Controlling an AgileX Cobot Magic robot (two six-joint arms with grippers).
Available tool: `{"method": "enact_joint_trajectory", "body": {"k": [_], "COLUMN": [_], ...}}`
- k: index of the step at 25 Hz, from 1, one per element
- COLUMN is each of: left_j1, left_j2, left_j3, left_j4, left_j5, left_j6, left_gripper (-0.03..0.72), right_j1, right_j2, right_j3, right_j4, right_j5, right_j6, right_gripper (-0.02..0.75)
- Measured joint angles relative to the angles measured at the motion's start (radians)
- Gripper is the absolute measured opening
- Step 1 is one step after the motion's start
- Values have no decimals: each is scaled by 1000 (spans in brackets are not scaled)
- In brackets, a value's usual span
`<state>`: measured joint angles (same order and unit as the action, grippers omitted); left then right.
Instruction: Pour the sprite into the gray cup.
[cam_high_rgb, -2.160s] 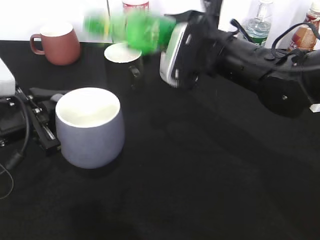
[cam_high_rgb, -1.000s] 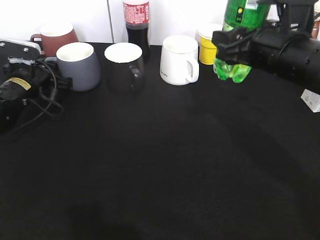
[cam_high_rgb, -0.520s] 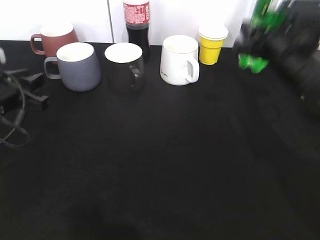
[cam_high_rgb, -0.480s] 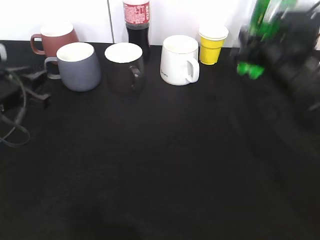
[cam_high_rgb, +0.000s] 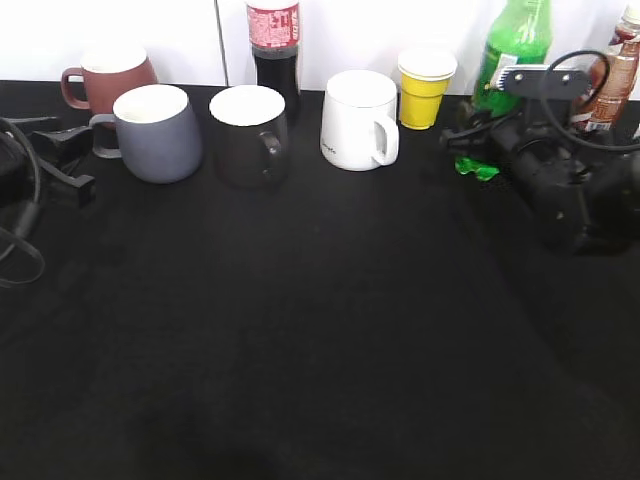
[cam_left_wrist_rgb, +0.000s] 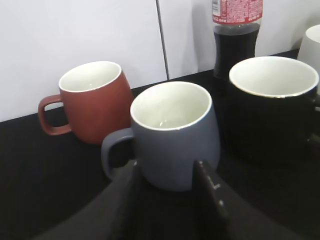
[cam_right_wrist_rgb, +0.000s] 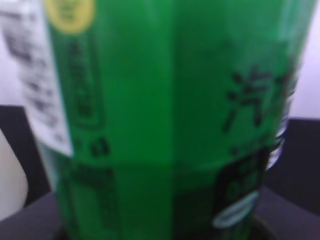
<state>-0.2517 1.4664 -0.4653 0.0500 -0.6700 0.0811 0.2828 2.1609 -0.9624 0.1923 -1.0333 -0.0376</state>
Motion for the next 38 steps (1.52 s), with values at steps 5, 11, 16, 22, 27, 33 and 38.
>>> {"method": "enact_joint_trajectory", "body": {"k": [5,11,16,22,27,33,38], "left_j1": [0,0,0,0,0,0,0], "left_j2": [0,0,-76,-292,-526,-1013,-1293], "left_j3": [0,0,0,-177,-359,-320,-137], "left_j4": [0,0,-1,-148,-264,-174,-153], "left_j5": [-1,-1,109,1139,1784,1886,1846], "left_j6": [0,0,-6,-45,-46,-46,-46], "left_gripper": [266,266,295,370,371,371,371], "right_j1": [0,0,0,1,1,1,1], "right_j2": [3,-85,-371,-791,-1089,-1556,-1945], "right_j3": [-9,147,248,162,150,155,357], "right_j4": [-6,-21,-43,-68,-85,-124,-208], "right_j5": [14,12,400,1481,1868,2185,2196], "right_j6": [2,5,7,20,22,28,84], "right_gripper": [540,599,595,594,591,587,587]}}
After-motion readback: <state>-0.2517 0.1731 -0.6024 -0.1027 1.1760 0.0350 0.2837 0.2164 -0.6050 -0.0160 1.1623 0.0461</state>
